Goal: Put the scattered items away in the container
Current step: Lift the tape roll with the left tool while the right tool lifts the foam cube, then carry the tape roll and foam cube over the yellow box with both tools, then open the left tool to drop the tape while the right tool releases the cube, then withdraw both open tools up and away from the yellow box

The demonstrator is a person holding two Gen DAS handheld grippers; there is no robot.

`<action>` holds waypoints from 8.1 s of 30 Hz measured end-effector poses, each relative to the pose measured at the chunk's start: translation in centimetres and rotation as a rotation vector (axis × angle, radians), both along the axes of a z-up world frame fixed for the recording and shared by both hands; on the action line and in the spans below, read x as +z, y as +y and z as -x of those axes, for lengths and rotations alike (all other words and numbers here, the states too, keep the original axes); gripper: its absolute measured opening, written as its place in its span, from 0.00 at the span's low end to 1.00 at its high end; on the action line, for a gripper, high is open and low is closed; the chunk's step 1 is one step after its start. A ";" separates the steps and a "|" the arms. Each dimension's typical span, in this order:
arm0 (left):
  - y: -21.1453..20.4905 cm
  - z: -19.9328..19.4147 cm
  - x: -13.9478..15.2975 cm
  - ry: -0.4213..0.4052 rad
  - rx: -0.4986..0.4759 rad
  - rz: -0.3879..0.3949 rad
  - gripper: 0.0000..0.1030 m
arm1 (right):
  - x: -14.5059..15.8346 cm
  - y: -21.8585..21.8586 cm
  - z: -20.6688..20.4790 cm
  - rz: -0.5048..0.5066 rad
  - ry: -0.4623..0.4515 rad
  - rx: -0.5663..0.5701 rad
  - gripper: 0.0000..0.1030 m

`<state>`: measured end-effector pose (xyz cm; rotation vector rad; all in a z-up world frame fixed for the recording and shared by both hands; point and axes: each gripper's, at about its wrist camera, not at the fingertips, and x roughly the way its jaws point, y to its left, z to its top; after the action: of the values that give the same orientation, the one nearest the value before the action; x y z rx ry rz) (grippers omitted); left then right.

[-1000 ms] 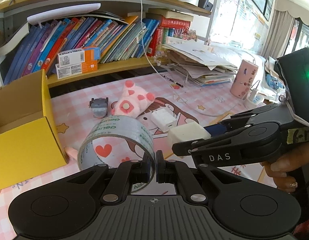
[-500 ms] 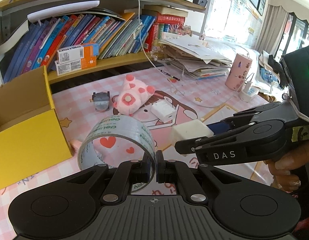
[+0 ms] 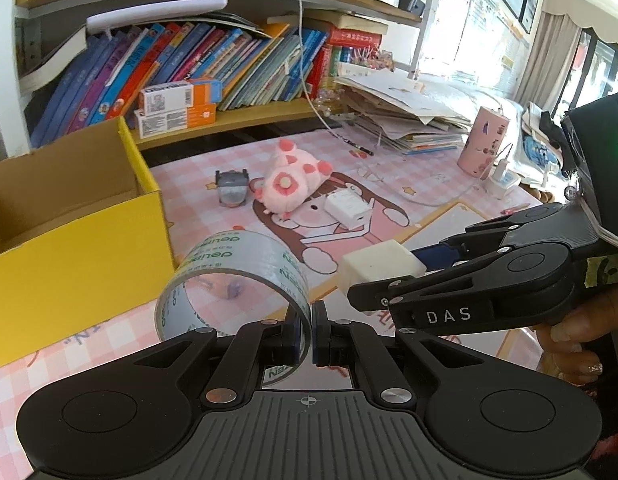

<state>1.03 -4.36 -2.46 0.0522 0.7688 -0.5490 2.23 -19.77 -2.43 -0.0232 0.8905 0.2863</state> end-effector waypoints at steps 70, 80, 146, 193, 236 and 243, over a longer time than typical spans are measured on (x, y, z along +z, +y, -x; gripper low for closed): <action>15.3 -5.6 6.5 -0.175 0.269 0.074 0.04 | 7.1 13.4 -8.0 0.021 -0.187 0.297 0.47; 16.5 -10.3 6.0 -0.158 0.287 0.068 0.04 | 6.6 15.6 -12.3 0.041 -0.195 0.351 0.47; 19.8 -22.4 -2.8 0.134 0.429 0.070 0.12 | -2.2 24.1 -23.4 0.325 -0.110 0.706 0.47; 15.7 -12.3 5.4 -0.078 0.391 -0.002 0.64 | 5.8 17.8 -15.2 0.209 -0.247 0.569 0.78; 11.3 -2.9 3.0 0.020 0.372 -0.002 0.67 | 3.0 8.4 -5.3 0.129 -0.118 0.276 0.88; 10.1 -2.2 2.6 0.033 0.359 -0.004 0.67 | 2.8 7.1 -4.3 0.113 -0.110 0.239 0.89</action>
<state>3.24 5.70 0.18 -0.0903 0.7901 -0.2077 6.50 -12.67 0.33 -0.2497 0.7941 0.4527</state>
